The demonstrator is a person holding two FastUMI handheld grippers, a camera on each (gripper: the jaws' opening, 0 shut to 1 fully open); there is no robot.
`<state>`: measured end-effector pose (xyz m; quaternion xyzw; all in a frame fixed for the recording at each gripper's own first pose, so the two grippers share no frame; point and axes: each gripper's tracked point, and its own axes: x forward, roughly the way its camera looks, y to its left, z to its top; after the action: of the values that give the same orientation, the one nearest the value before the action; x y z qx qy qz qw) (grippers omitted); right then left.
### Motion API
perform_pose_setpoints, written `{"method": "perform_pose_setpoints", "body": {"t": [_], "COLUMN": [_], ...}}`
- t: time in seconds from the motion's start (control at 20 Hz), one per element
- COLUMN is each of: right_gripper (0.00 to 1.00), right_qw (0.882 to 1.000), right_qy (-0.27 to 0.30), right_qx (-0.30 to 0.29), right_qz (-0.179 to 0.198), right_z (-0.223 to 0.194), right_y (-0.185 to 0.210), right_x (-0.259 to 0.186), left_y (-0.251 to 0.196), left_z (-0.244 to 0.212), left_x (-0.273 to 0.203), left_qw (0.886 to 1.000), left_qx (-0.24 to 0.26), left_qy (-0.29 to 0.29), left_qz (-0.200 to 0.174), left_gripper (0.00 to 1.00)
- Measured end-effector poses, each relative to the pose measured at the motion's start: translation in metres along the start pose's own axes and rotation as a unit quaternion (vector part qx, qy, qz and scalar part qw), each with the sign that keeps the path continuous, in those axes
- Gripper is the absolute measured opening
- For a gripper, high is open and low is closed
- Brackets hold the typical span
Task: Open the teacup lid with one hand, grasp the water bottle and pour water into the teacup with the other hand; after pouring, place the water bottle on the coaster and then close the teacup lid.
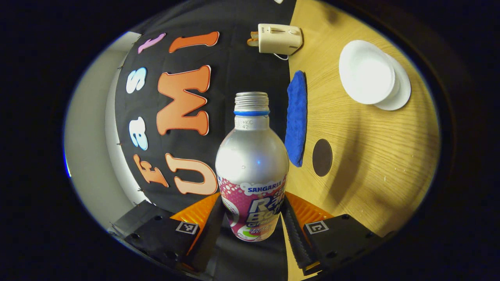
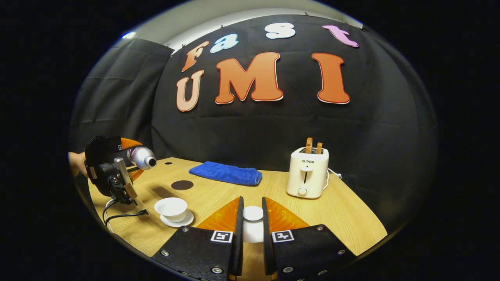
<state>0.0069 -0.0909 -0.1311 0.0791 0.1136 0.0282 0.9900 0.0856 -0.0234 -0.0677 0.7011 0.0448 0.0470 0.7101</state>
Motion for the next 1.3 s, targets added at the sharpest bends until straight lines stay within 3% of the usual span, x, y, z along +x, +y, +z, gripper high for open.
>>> {"method": "perform_pose_setpoints", "body": {"t": [0.7, 0.8, 1.3], "right_gripper": [0.22, 0.22, 0.22], "right_qw": [1.000, 1.000, 1.000], "right_qy": [-0.002, -0.003, -0.007], "right_qx": [-0.014, -0.015, -0.022], "right_qz": [0.006, 0.006, 0.005], "right_z": [0.000, 0.001, 0.004], "right_y": [0.010, 0.011, 0.017], "right_x": [-0.001, -0.001, -0.004], "left_y": [0.030, 0.032, 0.056], "left_z": [0.017, 0.019, 0.025], "left_x": [0.004, 0.004, 0.005], "left_qw": [0.986, 0.984, 0.975], "left_qx": [0.153, 0.163, 0.194], "left_qy": [-0.047, -0.051, -0.069], "left_qz": [0.049, 0.052, 0.087], "left_gripper": [0.84, 0.81, 0.84]}}
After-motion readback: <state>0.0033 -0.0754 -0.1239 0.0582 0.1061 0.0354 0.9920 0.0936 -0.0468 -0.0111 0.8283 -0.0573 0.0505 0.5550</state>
